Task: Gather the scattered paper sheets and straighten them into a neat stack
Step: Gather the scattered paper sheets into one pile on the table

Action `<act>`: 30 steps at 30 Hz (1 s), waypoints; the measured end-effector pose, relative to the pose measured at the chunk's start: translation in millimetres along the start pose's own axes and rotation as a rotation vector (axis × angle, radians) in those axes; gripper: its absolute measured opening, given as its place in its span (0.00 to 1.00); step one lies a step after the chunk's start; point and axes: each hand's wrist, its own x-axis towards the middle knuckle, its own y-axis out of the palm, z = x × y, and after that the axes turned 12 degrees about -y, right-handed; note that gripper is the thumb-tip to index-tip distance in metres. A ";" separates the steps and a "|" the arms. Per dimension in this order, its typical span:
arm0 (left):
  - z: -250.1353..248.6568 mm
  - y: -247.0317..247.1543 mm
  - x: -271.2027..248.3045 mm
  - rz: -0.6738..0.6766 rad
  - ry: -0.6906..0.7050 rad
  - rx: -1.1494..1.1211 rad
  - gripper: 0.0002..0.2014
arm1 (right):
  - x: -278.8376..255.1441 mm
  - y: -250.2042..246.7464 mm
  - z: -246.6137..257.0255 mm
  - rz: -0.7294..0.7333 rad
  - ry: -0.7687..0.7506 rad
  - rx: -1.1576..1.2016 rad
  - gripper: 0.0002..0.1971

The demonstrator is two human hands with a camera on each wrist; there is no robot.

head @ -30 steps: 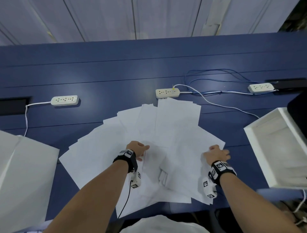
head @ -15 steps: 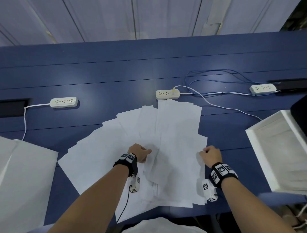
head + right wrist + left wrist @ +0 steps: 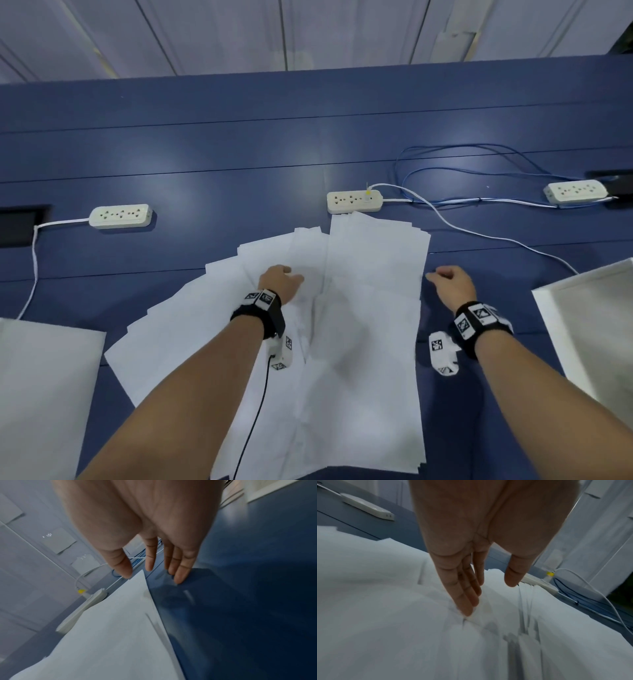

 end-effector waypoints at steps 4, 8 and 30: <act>-26.1 22.1 6.5 0.058 0.023 0.004 0.31 | 31.4 18.6 26.4 0.086 -0.072 0.043 0.17; -36.3 42.5 -6.4 0.024 0.120 0.083 0.21 | 31.7 51.7 41.7 0.170 -0.112 0.043 0.09; -30.8 -20.8 23.0 -0.224 -0.130 0.225 0.54 | -8.6 73.6 43.1 0.189 -0.039 0.256 0.14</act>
